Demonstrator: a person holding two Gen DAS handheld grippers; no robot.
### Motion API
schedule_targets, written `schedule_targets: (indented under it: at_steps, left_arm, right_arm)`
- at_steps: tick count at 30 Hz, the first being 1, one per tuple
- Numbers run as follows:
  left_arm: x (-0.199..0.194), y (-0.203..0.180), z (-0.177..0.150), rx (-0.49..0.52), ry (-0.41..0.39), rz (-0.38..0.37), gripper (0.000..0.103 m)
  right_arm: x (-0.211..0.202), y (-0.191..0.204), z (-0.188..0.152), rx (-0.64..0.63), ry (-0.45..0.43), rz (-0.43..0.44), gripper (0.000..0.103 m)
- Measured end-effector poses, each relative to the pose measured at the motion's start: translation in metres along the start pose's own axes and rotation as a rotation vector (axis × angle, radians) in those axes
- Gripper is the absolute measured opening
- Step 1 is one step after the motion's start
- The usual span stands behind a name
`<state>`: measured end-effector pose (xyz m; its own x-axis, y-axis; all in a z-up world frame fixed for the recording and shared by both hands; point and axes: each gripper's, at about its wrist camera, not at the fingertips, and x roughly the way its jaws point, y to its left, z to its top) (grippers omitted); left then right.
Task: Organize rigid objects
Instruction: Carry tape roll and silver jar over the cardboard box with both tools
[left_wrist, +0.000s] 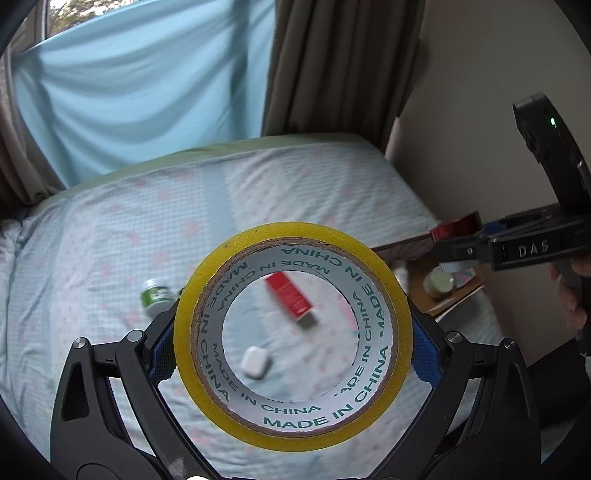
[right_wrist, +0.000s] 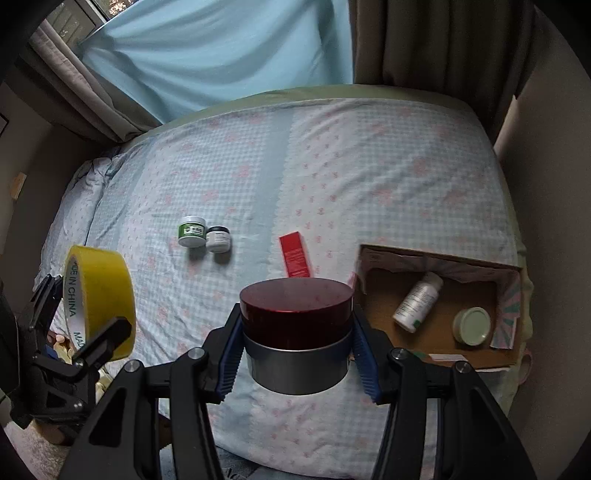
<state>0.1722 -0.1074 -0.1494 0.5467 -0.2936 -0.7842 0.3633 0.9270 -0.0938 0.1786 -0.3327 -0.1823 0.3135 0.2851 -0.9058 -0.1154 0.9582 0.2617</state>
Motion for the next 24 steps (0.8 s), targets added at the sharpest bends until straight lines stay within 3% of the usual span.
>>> schedule_targets:
  at_steps: [12,24]
  left_arm:
    - [0.064,-0.138,0.024,0.036,0.082,-0.067,0.097]
    - [0.182,-0.205,0.021,0.024,0.282,-0.094,0.097]
  right_arm:
    - [-0.018,-0.162,-0.028,0.091,0.028,-0.082,0.050]
    - [0.053,-0.268,-0.017,0.220,0.131,-0.035,0.050]
